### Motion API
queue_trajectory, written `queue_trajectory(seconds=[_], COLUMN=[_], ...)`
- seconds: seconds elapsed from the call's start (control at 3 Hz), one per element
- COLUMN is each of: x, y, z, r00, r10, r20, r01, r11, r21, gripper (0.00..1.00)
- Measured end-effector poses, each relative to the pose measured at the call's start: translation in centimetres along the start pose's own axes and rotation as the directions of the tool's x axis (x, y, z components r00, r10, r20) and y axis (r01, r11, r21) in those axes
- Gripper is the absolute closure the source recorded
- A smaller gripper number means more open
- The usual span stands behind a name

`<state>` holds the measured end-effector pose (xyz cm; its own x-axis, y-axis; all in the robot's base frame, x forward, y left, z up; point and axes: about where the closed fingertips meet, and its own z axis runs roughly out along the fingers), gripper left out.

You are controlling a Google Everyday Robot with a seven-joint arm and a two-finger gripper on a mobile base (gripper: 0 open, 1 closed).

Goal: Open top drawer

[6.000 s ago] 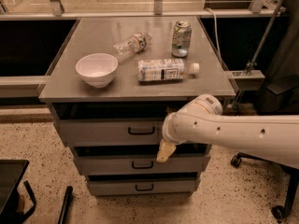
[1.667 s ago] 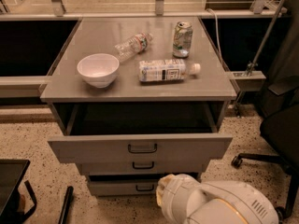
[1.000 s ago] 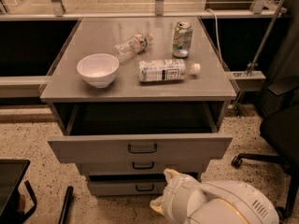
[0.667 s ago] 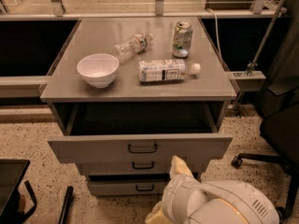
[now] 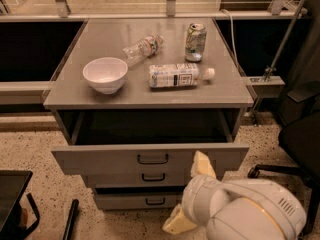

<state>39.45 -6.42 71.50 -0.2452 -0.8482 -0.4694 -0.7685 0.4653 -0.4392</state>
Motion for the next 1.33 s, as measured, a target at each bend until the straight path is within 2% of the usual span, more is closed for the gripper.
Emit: queue_trajectory(seconds=[0.33, 0.67, 1.0, 1.33], x=[-0.2, -0.5, -0.9, -0.7], y=[-5.1, -10.4, -11.1, -11.1], z=[1.7, 4.0, 4.0, 4.4], r00=[0.999, 0.996, 0.995, 0.996], r10=[-0.021, -0.010, -0.009, -0.012], r20=[0.046, 0.093, 0.102, 0.083], r01=[0.020, 0.005, 0.002, 0.009], r11=[0.9991, 0.9985, 0.9981, 0.9990], r21=[0.037, 0.055, 0.062, 0.043], gripper=[0.00, 0.00, 0.00, 0.00])
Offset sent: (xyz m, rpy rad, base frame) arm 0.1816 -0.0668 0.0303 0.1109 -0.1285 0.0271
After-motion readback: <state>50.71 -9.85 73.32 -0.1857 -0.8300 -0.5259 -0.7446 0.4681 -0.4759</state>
